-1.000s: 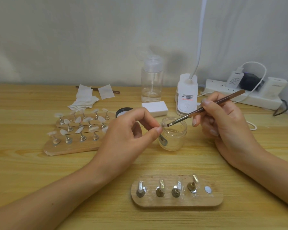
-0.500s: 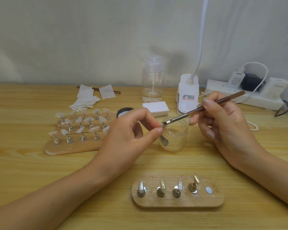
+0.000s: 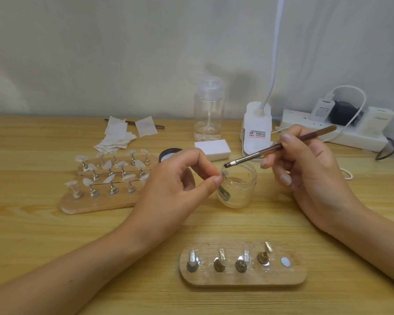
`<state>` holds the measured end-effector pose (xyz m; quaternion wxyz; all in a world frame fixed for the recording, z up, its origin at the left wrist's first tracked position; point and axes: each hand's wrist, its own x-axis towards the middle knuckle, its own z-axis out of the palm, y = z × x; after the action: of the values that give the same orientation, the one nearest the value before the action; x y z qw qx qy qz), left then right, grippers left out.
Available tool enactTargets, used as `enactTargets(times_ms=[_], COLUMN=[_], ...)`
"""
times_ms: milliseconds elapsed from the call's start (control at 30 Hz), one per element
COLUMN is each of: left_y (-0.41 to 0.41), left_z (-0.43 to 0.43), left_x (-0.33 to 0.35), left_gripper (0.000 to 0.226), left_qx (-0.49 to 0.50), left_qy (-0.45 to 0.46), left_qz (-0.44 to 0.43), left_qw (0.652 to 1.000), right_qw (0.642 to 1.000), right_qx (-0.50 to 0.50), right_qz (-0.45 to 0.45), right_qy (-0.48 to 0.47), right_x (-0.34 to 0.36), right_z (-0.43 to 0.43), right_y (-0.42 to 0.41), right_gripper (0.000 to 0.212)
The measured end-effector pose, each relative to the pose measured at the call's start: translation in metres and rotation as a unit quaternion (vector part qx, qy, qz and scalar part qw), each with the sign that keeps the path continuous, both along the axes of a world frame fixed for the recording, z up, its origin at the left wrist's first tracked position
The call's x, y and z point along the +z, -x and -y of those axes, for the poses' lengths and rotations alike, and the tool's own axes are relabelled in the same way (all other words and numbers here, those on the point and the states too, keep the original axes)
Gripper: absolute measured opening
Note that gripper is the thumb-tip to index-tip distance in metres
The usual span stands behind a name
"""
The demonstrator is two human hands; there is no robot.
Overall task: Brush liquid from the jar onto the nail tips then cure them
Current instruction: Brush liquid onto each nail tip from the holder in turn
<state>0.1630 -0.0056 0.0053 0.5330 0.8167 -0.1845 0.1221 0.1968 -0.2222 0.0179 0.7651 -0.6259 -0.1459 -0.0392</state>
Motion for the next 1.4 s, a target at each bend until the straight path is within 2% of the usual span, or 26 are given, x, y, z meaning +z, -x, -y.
enactTargets(times_ms=[167, 300, 400, 567, 700, 833, 967, 1133, 1267, 1400], left_y=[-0.0006, 0.0002, 0.0003, 0.0000, -0.0003, -0.0007, -0.0011, -0.0006, -0.0004, 0.0002], left_z=[0.0014, 0.0012, 0.0013, 0.0000, -0.0008, -0.0017, -0.0014, -0.0011, -0.0004, -0.0007], left_x=[0.0004, 0.0013, 0.0013, 0.0001, -0.0008, -0.0016, -0.0012, -0.0006, 0.0002, 0.0006], left_gripper=[0.014, 0.012, 0.011, 0.012, 0.014, 0.016, 0.015, 0.016, 0.014, 0.014], left_qx=[0.006, 0.005, 0.002, -0.001, -0.006, -0.008, -0.007, -0.007, -0.005, -0.005], left_qy=[0.006, 0.009, 0.013, 0.007, 0.004, -0.003, -0.004, 0.000, -0.001, 0.000], left_qz=[-0.002, -0.003, -0.001, 0.007, 0.018, 0.025, 0.026, 0.023, 0.020, 0.020], left_qw=[1.000, 1.000, 1.000, 1.000, 1.000, 1.000, 1.000, 1.000, 1.000, 1.000], right_qw=[0.999, 1.000, 0.999, 1.000, 0.999, 1.000, 1.000, 1.000, 1.000, 1.000], right_qx=[-0.029, 0.006, -0.029, 0.008, -0.020, 0.011, -0.009, 0.019, -0.015, 0.006], right_qz=[-0.027, -0.005, -0.034, -0.001, -0.028, 0.000, -0.026, 0.001, -0.023, 0.004], right_qy=[-0.005, 0.008, 0.008, 0.007, 0.006, 0.005, 0.006, 0.004, -0.003, 0.003], right_x=[-0.0028, -0.0017, -0.0035, -0.0017, -0.0040, -0.0031, -0.0045, -0.0023, -0.0024, -0.0021], right_z=[0.0008, -0.0007, 0.0001, -0.0002, 0.0015, 0.0013, 0.0014, 0.0002, 0.0009, 0.0003], right_y=[-0.0028, -0.0010, -0.0030, -0.0011, -0.0036, -0.0031, -0.0043, -0.0017, -0.0026, -0.0011], right_gripper=[0.017, 0.022, 0.017, 0.018, 0.020, 0.020, 0.021, 0.023, 0.020, 0.024])
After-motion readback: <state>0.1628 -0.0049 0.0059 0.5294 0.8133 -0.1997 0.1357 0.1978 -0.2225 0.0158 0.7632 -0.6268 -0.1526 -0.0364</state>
